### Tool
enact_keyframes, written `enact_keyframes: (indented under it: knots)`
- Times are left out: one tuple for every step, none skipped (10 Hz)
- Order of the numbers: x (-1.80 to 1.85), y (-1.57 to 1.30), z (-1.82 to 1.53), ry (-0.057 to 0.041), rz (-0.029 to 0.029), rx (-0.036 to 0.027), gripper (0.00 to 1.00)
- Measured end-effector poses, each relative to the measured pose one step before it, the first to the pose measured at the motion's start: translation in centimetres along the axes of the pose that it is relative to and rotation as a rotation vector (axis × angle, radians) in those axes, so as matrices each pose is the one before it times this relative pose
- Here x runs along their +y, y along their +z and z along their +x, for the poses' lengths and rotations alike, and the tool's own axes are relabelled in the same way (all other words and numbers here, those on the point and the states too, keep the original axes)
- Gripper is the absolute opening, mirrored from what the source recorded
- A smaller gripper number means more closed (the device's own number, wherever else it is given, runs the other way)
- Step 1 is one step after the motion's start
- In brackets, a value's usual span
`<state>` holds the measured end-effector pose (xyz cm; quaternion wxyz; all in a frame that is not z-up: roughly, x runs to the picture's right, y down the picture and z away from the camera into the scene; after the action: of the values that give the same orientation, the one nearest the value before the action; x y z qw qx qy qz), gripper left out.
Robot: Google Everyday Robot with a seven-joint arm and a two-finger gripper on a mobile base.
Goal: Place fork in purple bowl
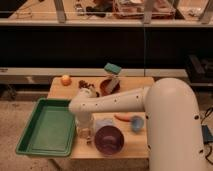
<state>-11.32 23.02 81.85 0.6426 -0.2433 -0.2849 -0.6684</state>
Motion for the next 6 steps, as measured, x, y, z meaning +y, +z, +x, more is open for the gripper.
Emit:
enact_keyframes:
  knots:
    - [-0.05,0.013,0.028,-0.00019,0.00008,0.00178,0.54]
    - [-0.014,0.051,0.027,0.00007,-0.00077,0.00099,0.54]
    - [-0.023,0.105,0.022,0.00005,-0.00188,0.00203,0.54]
    - [-0.01,0.134,0.003,-0.00008,-0.00194,0.00126,0.54]
    - [-0.054,0.081,0.016,-0.0007,-0.00057,0.00151,0.54]
    - [-0.081,0.035,0.088,-0.00041,-0.00016,0.00378,0.49]
